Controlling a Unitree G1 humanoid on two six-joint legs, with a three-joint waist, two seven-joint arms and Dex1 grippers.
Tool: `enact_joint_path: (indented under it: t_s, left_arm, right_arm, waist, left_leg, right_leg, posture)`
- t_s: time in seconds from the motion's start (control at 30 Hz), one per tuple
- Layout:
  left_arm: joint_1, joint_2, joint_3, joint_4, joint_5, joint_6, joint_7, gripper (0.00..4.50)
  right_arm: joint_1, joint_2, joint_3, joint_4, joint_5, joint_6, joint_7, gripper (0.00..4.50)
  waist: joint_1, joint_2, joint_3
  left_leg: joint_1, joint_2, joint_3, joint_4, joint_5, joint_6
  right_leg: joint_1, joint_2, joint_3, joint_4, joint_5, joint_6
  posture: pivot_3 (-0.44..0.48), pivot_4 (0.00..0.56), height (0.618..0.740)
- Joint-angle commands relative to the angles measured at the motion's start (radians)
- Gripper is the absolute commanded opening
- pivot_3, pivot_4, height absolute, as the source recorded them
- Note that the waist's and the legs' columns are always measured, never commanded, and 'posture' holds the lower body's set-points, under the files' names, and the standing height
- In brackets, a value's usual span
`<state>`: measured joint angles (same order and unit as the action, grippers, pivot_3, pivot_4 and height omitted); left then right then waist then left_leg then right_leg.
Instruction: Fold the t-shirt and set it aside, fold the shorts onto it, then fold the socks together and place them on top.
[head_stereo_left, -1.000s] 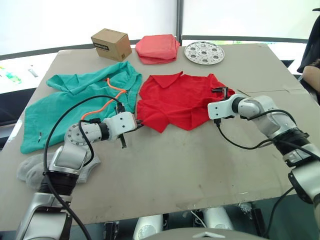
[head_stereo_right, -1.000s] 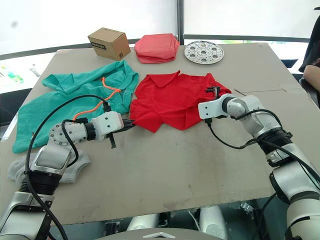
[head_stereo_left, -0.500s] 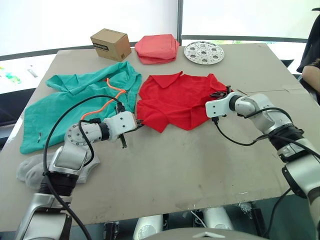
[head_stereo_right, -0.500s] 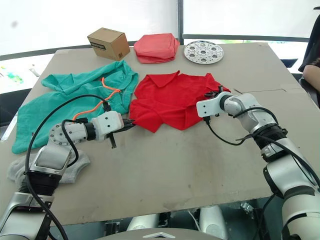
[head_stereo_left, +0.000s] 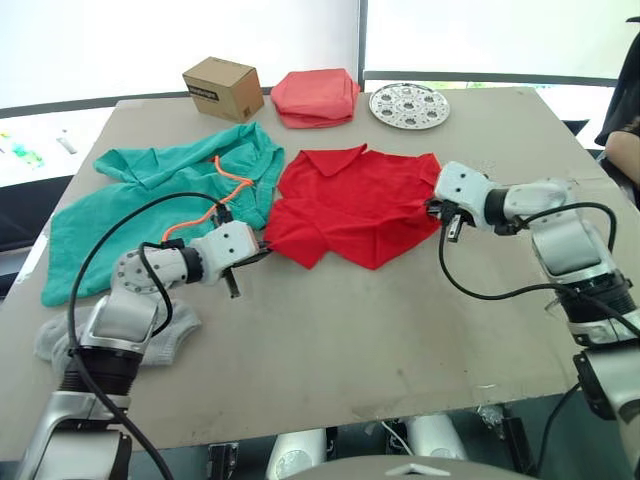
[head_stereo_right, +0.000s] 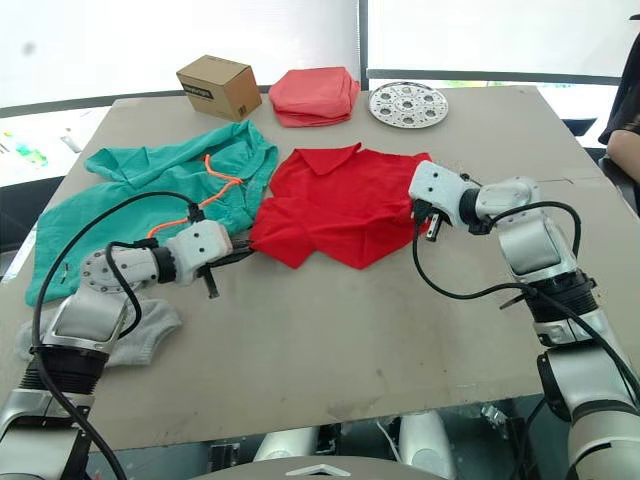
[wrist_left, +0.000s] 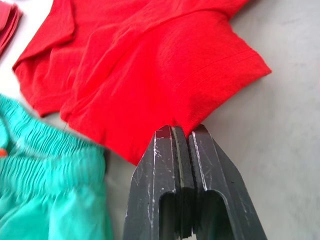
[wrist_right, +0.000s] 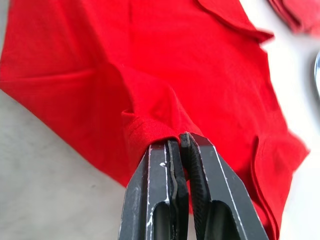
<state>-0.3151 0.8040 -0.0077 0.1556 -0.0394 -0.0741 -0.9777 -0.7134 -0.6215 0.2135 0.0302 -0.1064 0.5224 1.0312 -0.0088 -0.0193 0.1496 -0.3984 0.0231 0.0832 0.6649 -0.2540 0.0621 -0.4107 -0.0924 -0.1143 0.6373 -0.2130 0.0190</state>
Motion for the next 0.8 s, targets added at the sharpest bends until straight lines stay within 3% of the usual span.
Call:
enact_joint_path:
  t_s: [0.03, 0.17, 0.27, 0.43, 0.63, 0.8]
  left_arm:
    - [0.006, 0.017, 0.039, -0.003, -0.030, -0.008, 0.000, 0.00]
    - [0.021, 0.020, 0.045, -0.013, -0.041, 0.002, 0.002, 0.00]
    - [0.033, 0.022, 0.036, -0.028, -0.041, 0.000, -0.001, 0.00]
    - [0.028, 0.023, 0.030, -0.021, -0.040, -0.006, -0.007, 0.00]
    - [0.018, 0.024, 0.026, -0.003, -0.037, -0.017, -0.014, 0.00]
    - [0.003, 0.010, 0.009, -0.007, -0.033, -0.014, -0.016, 0.00]
  right_arm:
    - [0.037, -0.032, -0.056, -0.142, 0.060, 0.166, 0.002, 0.05]
    - [0.085, -0.028, -0.081, -0.234, 0.142, 0.339, -0.017, 0.05]
    - [0.173, -0.057, -0.045, -0.290, 0.124, 0.300, -0.051, 1.04]
    - [0.259, -0.110, -0.057, -0.384, 0.081, 0.255, -0.132, 3.10]
    - [0.291, -0.121, -0.070, -0.536, 0.118, 0.347, -0.171, 3.10]
    - [0.231, 0.176, 0.049, -0.492, 0.067, 0.408, -0.413, 3.10]
  waist:
    - [0.000, 0.000, 0.000]
    - [-0.001, 0.000, 0.000]
    - [-0.001, 0.000, 0.000]
    - [0.005, 0.001, 0.001]
    - [0.005, 0.001, 0.000]
    - [-0.001, 0.000, 0.000]
  left_leg:
    - [0.000, 0.000, 0.000, 0.000, 0.000, 0.000]
    - [0.000, 0.000, -0.001, 0.000, 0.000, 0.000]
    - [0.000, 0.000, -0.002, -0.001, -0.002, 0.002]
    - [-0.002, 0.000, -0.003, -0.002, -0.001, 0.001]
    - [-0.002, 0.000, -0.004, -0.002, -0.001, 0.002]
    - [-0.001, 0.000, -0.005, -0.003, -0.001, 0.001]
  right_leg:
    - [0.000, 0.000, 0.000, 0.000, 0.000, 0.000]
    - [0.000, -0.001, -0.001, 0.000, 0.000, 0.000]
    - [0.000, -0.001, -0.003, -0.002, 0.000, 0.000]
    - [0.000, -0.002, -0.004, -0.003, 0.000, 0.000]
    - [0.000, -0.001, -0.005, -0.004, 0.000, 0.000]
    - [0.000, -0.001, -0.006, -0.004, 0.000, 0.000]
  posture:
    - [0.000, 0.150, 0.736]
    - [0.000, 0.150, 0.736]
    - [0.000, 0.150, 0.736]
    - [0.000, 0.150, 0.736]
    - [0.000, 0.150, 0.736]
    - [0.000, 0.150, 0.736]
